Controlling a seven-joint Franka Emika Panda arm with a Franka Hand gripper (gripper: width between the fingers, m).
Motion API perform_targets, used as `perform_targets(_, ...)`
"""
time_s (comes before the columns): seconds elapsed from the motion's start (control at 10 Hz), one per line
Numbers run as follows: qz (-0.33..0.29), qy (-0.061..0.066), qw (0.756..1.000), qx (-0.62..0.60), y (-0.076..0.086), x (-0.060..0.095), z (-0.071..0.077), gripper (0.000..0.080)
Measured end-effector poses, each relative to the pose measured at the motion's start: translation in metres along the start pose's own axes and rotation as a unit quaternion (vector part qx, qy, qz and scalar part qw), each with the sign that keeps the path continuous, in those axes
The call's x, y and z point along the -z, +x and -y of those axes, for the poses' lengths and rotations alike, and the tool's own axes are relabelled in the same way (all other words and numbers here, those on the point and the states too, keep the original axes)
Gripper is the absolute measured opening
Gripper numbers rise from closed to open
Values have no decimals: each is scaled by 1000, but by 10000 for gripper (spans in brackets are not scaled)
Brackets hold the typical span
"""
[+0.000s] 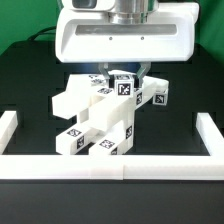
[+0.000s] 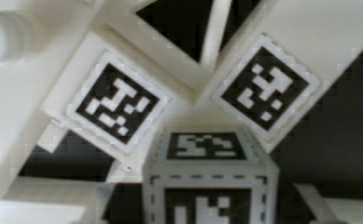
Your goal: Assemble chair
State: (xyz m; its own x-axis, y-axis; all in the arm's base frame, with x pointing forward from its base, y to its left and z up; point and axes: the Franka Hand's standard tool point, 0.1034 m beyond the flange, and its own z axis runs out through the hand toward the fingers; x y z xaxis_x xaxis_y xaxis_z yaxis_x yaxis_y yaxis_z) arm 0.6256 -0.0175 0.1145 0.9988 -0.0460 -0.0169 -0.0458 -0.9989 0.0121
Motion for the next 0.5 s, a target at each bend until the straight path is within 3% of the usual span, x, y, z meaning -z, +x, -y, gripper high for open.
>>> perform_targets(0.5, 0, 0, 986, -167, 0, 0, 0, 287)
